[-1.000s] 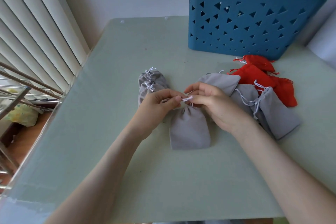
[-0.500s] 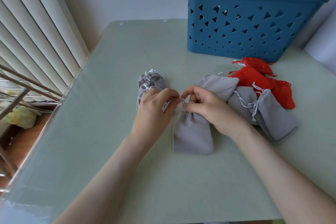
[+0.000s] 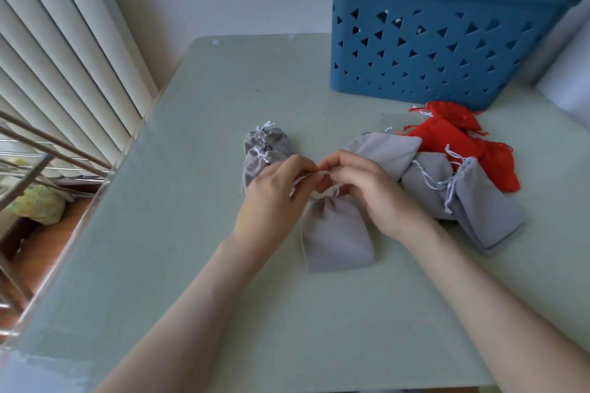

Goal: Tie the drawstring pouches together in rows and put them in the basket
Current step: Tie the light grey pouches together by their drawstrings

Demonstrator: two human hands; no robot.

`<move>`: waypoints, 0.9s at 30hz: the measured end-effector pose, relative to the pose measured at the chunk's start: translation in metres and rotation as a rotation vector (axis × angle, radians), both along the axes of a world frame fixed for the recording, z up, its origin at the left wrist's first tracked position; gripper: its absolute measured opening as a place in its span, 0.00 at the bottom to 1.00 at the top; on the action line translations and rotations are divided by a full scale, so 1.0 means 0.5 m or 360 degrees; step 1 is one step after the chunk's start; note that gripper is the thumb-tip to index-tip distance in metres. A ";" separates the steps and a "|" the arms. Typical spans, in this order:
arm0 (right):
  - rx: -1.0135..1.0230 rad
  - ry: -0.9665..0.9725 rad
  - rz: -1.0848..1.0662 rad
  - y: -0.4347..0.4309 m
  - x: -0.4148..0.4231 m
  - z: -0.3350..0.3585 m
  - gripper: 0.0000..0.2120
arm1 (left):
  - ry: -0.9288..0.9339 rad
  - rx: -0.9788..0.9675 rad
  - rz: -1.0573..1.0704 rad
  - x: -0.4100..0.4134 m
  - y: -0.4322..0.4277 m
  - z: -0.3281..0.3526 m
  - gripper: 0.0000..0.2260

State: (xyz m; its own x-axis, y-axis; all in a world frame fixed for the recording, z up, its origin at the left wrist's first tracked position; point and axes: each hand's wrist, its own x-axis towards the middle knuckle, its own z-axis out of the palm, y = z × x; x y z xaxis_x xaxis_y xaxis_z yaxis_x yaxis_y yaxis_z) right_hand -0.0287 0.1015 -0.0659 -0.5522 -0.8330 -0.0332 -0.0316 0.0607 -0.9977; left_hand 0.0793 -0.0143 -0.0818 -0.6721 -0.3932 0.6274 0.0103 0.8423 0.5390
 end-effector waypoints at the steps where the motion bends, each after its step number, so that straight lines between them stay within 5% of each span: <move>1: -0.0028 -0.0057 -0.0034 -0.001 -0.001 0.000 0.09 | -0.0011 0.0009 0.0001 -0.001 -0.002 0.000 0.11; 12: -0.0083 0.0172 -0.0672 0.012 -0.039 -0.001 0.12 | -0.0119 0.0100 0.0443 0.008 -0.027 0.009 0.22; 17: 0.0042 0.0153 -0.0764 0.014 -0.055 -0.010 0.14 | -0.0146 0.0135 0.0654 0.017 -0.040 0.009 0.16; 20: 0.0052 0.0144 -0.0810 0.014 -0.063 -0.014 0.14 | -0.0098 0.0192 0.0538 0.018 -0.036 0.011 0.23; 27: -0.0149 -0.0045 -0.0567 0.016 -0.043 0.003 0.06 | -0.0163 0.0893 0.0034 0.009 -0.036 0.007 0.14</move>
